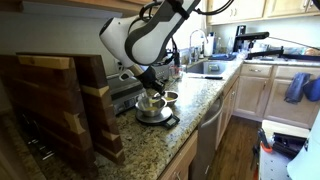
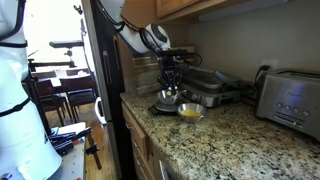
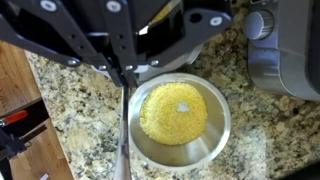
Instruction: Transfer one spoon of contents from the left bowl to the right bowl
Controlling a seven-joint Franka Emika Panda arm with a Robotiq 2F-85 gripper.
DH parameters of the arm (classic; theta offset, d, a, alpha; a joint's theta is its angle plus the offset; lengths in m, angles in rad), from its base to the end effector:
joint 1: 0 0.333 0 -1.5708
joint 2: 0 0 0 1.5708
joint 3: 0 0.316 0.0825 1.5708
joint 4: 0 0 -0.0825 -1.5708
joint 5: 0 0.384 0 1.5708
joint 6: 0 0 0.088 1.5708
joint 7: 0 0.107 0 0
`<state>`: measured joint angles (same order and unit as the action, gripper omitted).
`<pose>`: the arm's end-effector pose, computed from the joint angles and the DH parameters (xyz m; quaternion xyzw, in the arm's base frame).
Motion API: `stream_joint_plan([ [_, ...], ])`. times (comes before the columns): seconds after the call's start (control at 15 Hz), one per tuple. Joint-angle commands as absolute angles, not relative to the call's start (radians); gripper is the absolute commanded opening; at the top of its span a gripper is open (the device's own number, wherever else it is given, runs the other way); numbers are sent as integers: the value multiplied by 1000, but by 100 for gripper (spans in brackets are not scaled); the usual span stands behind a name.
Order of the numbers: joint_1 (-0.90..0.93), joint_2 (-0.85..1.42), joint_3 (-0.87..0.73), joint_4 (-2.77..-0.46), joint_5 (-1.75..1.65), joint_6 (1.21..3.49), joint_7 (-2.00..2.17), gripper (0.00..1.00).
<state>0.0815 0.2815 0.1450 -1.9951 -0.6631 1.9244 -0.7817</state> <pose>0.5636 0.0834 0.3077 0.7410 0.5968 -0.2273 0.2076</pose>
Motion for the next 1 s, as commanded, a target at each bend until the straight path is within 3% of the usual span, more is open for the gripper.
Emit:
stream_joint_plan([
  [0.0, 104, 181, 145, -2111, -742, 1970, -750, 4],
  [0.93, 138, 72, 154, -2334, -1264, 2154, -249, 3],
])
